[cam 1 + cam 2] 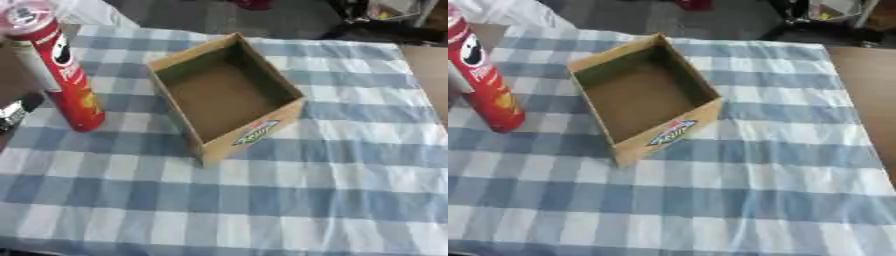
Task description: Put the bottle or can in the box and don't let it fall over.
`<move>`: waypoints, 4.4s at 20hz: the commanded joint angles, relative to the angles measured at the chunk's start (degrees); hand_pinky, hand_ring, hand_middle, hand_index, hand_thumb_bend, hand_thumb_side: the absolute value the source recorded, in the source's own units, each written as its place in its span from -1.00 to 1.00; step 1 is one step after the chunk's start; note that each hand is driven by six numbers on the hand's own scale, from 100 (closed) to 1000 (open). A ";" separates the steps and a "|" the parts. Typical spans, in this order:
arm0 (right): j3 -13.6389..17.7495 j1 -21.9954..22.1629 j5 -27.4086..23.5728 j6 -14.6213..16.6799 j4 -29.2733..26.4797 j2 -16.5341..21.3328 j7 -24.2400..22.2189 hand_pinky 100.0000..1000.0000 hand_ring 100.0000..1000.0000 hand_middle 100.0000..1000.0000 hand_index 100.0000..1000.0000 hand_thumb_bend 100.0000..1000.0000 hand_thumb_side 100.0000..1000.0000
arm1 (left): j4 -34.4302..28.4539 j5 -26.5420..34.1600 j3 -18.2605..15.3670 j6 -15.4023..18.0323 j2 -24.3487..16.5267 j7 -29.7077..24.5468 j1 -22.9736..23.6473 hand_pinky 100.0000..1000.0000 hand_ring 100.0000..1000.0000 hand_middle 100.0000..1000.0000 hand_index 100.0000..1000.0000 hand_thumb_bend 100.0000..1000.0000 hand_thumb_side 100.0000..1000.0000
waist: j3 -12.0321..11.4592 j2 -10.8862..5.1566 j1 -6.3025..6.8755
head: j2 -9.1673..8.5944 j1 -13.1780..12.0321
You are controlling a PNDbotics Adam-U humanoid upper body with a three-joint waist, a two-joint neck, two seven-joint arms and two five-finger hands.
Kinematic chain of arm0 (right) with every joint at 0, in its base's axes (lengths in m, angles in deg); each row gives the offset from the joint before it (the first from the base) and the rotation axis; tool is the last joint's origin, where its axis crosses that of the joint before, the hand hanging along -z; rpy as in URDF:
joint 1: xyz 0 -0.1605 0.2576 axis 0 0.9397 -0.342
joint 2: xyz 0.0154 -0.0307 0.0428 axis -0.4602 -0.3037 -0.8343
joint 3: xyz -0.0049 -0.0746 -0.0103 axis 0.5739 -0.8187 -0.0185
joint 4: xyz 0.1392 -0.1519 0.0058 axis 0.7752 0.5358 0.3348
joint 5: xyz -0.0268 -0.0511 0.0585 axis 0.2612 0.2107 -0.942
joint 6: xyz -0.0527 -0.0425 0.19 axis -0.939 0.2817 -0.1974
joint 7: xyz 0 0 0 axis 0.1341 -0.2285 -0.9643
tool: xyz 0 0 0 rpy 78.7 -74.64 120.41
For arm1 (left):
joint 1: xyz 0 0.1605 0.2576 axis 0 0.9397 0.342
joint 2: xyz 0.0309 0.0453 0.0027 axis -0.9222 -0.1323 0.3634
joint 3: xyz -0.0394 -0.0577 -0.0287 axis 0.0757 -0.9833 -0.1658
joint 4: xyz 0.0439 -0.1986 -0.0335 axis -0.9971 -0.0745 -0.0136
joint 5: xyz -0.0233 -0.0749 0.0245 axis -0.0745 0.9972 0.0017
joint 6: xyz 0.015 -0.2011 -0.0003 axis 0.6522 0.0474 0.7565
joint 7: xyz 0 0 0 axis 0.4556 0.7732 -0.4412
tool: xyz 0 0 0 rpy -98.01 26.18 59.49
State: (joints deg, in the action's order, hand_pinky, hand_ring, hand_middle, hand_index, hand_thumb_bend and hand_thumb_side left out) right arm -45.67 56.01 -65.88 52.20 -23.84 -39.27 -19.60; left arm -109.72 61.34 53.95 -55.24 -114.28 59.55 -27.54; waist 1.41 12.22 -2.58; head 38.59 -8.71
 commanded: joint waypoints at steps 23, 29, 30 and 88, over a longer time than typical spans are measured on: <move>-0.11 -0.80 -0.24 -0.42 -1.04 0.58 -0.75 0.72 1.00 0.61 0.49 -1.00 0.49 | 12.63 4.03 2.93 1.22 -5.27 -7.69 -8.74 1.00 1.00 0.78 0.67 0.95 -0.62 | 0.56 -0.48 -0.62 | -1.58 -2.97; -0.18 -0.88 -0.27 -0.54 -1.04 0.48 -0.86 0.72 1.00 0.61 0.49 -1.00 0.49 | 12.98 3.93 3.64 2.56 -5.71 -10.25 -10.56 1.00 1.00 0.78 0.67 0.95 -0.62 | 0.86 -0.19 -0.78 | -1.21 -2.24; -0.18 -0.88 -0.27 -0.56 -1.04 0.47 -0.86 0.72 1.00 0.61 0.49 -1.00 0.49 | 13.08 3.92 3.67 2.63 -5.75 -10.43 -10.70 1.00 1.00 0.78 0.67 0.95 -0.62 | 0.86 -0.18 -0.79 | -1.19 -2.22; -1.65 -2.89 -1.08 -1.71 -1.04 -0.15 -3.27 0.72 1.00 0.62 0.49 -1.00 0.55 | 7.85 4.32 19.89 -5.67 6.41 -9.62 -44.69 1.00 0.07 -0.33 -0.34 -0.13 -1.00 | 4.20 -0.26 0.49 | 0.75 2.14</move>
State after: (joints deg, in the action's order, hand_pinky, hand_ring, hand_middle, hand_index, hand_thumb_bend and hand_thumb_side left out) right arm -47.50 53.68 -66.77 50.50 -23.84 -40.77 -22.70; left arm -101.16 66.24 73.46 -60.87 -107.89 50.33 -70.63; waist 5.65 13.09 -2.11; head 39.48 -6.48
